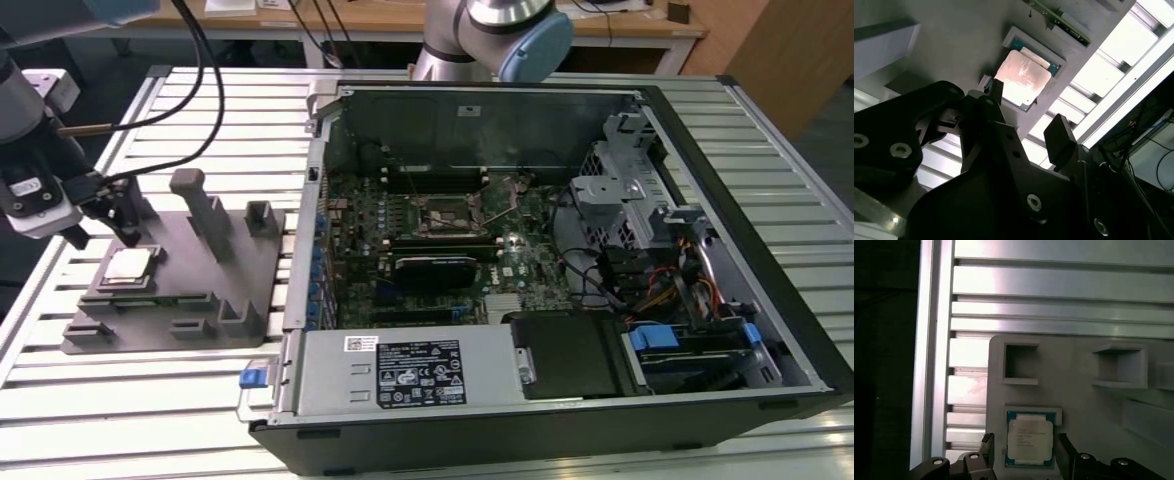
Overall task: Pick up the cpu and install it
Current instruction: 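Pick up the cpu and move it towards the insertion slot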
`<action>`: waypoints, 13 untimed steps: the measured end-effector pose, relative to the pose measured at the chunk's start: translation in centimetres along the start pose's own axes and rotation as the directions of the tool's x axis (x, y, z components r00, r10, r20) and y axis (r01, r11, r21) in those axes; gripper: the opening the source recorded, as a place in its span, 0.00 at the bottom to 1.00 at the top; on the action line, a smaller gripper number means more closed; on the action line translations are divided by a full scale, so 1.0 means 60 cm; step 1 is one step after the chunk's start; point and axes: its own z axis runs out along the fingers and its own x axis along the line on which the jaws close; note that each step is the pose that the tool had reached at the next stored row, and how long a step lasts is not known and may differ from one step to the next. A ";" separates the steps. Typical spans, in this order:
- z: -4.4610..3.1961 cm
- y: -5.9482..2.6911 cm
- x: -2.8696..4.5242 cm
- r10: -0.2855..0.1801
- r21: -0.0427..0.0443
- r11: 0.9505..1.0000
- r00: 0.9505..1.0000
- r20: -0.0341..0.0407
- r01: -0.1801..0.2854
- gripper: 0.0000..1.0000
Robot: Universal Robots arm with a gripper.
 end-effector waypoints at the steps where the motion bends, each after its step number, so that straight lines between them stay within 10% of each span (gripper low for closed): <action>1: 0.002 0.000 0.000 0.000 0.000 1.000 1.000 0.000 0.000 0.60; 13: 0.022 -0.002 -0.003 0.003 0.000 1.000 1.000 0.000 -0.003 0.60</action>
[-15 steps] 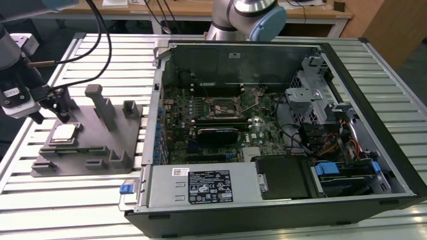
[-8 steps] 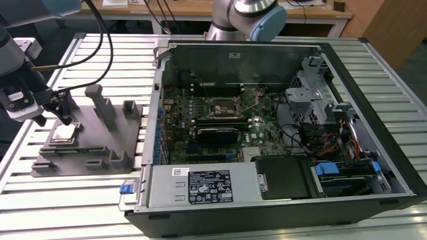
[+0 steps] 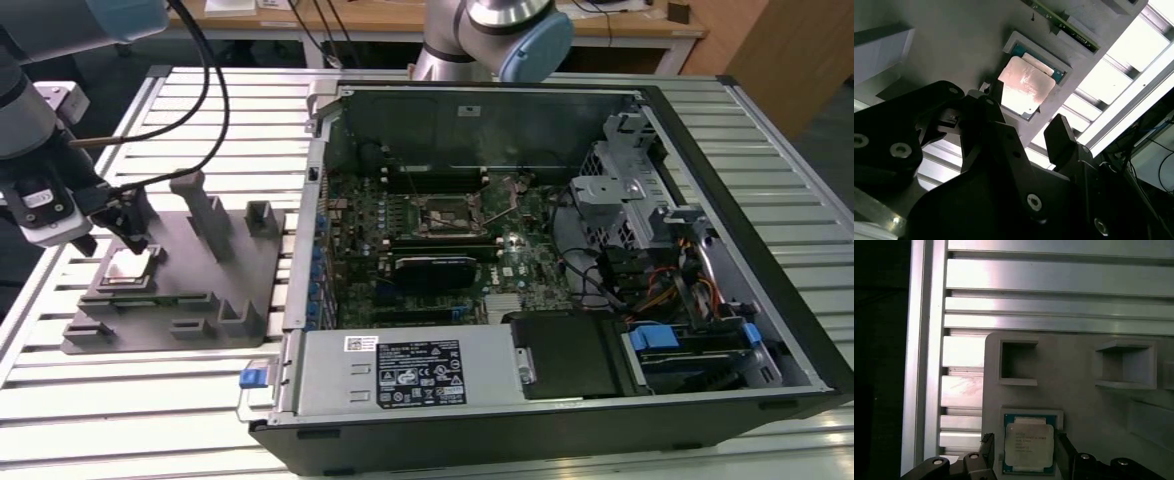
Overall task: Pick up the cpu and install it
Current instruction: 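Pick up the cpu and move it towards the insertion slot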
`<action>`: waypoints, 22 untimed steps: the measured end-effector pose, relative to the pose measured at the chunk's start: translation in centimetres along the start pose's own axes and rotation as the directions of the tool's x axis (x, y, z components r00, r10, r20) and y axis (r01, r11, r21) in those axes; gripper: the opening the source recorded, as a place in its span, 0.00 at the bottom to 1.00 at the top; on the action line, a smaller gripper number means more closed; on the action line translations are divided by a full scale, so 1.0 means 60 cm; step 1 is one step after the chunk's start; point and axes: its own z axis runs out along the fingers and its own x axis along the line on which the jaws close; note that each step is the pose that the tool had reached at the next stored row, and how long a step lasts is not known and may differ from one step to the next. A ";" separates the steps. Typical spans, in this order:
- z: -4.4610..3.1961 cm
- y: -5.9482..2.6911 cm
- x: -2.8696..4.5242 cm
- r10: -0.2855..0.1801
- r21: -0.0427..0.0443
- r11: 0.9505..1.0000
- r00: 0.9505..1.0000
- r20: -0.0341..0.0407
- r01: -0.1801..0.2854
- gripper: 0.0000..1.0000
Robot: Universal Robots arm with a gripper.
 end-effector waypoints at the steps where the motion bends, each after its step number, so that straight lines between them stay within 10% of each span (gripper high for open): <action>1: 0.001 0.000 0.000 0.000 0.000 1.000 1.000 0.000 0.000 0.60; 22: 0.022 -0.001 -0.004 0.004 0.002 1.000 1.000 0.000 -0.004 0.60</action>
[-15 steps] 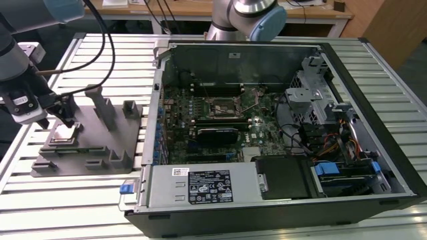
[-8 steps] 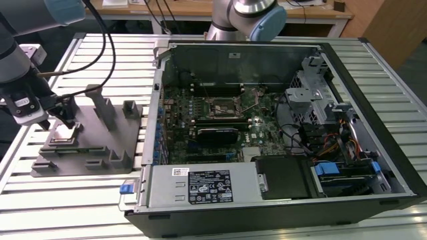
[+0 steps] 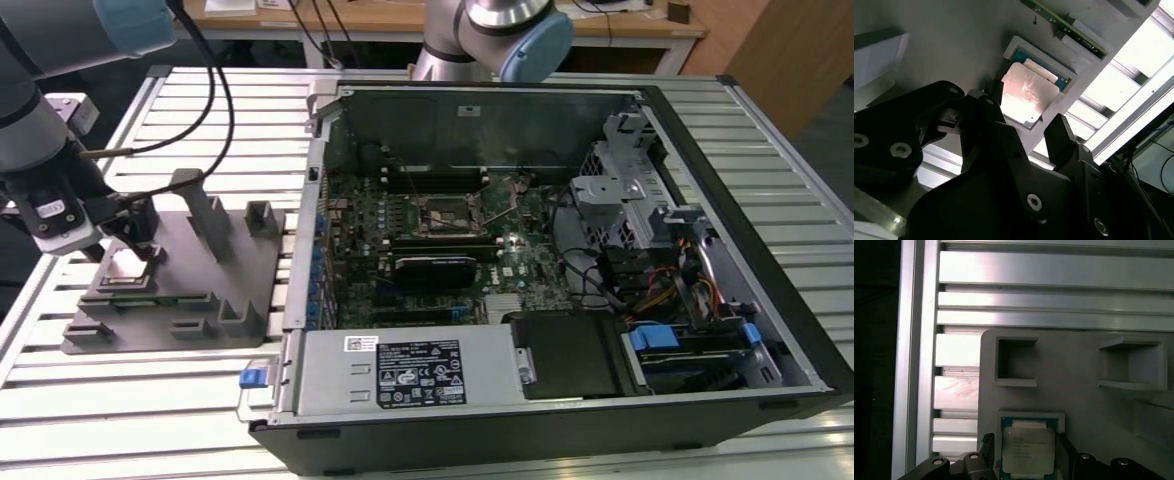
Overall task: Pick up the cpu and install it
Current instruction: 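Pick up the cpu and move it towards the insertion slot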
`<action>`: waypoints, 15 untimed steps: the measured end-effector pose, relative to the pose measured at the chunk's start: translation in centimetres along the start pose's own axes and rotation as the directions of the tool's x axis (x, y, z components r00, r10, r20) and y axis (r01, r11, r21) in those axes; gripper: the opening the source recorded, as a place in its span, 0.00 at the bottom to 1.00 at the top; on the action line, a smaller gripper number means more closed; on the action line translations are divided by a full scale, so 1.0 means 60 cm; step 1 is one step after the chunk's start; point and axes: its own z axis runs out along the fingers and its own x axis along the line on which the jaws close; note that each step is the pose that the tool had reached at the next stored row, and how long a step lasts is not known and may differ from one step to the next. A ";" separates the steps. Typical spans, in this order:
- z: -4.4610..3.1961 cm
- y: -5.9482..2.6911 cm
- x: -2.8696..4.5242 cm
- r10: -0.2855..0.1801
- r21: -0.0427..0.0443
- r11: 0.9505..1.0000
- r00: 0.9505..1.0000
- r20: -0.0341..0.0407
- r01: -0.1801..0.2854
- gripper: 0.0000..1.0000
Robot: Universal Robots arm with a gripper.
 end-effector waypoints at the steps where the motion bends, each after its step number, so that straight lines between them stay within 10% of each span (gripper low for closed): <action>1: 0.001 0.000 -0.001 0.000 0.000 1.000 1.000 0.000 0.000 0.60; 9: 0.008 0.000 -0.002 0.003 0.022 1.000 1.000 0.000 -0.003 0.60; 15: 0.014 0.000 -0.002 0.013 0.024 1.000 1.000 0.000 -0.013 0.60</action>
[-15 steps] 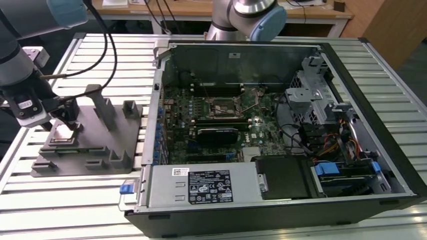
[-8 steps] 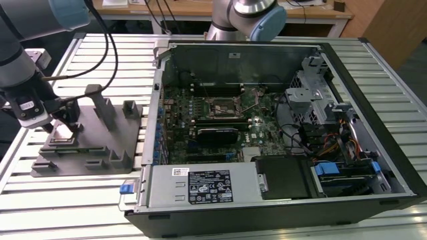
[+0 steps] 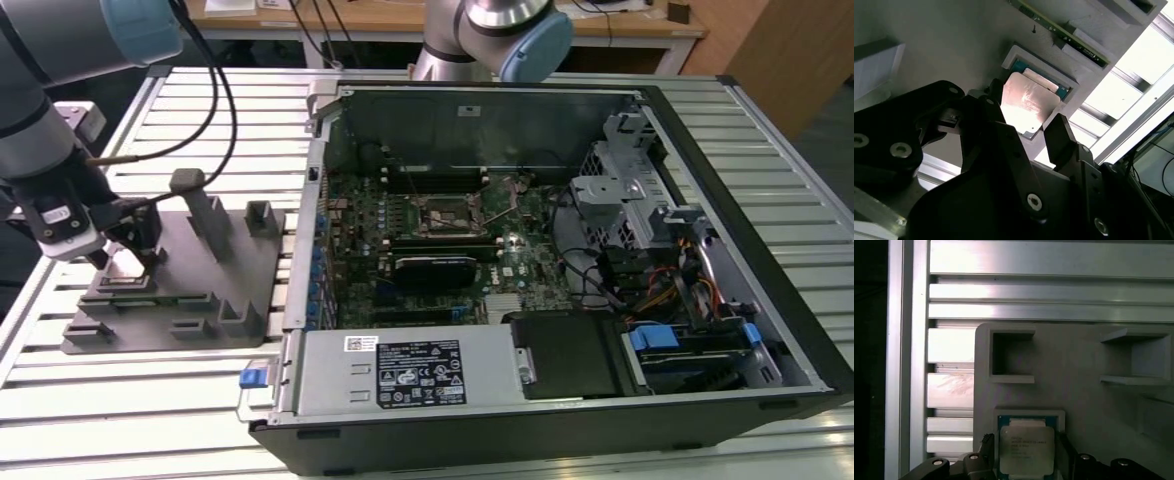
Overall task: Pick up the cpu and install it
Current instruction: 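Pick up the cpu and move it towards the insertion slot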
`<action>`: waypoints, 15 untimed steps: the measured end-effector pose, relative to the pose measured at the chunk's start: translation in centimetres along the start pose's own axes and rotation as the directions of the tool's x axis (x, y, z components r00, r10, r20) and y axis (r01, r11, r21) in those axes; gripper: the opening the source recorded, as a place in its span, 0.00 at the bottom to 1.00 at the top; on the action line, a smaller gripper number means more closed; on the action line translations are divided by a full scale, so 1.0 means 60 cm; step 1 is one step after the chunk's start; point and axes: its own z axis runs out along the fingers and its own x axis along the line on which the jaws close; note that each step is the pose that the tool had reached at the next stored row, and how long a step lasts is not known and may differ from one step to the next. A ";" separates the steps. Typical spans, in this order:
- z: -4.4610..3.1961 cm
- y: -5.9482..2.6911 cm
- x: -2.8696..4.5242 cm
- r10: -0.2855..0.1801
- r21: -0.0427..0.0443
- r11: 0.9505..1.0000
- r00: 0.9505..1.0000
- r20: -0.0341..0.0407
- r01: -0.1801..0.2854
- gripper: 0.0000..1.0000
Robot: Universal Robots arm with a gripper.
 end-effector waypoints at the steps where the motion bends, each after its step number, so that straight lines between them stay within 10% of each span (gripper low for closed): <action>1: 0.001 0.000 0.000 0.000 0.000 1.000 1.000 0.000 0.000 0.60; 8: 0.003 0.000 -0.002 0.000 0.000 1.000 1.000 0.000 0.000 0.60; 15: 0.003 0.000 -0.001 -0.001 0.012 1.000 1.000 0.018 0.000 0.60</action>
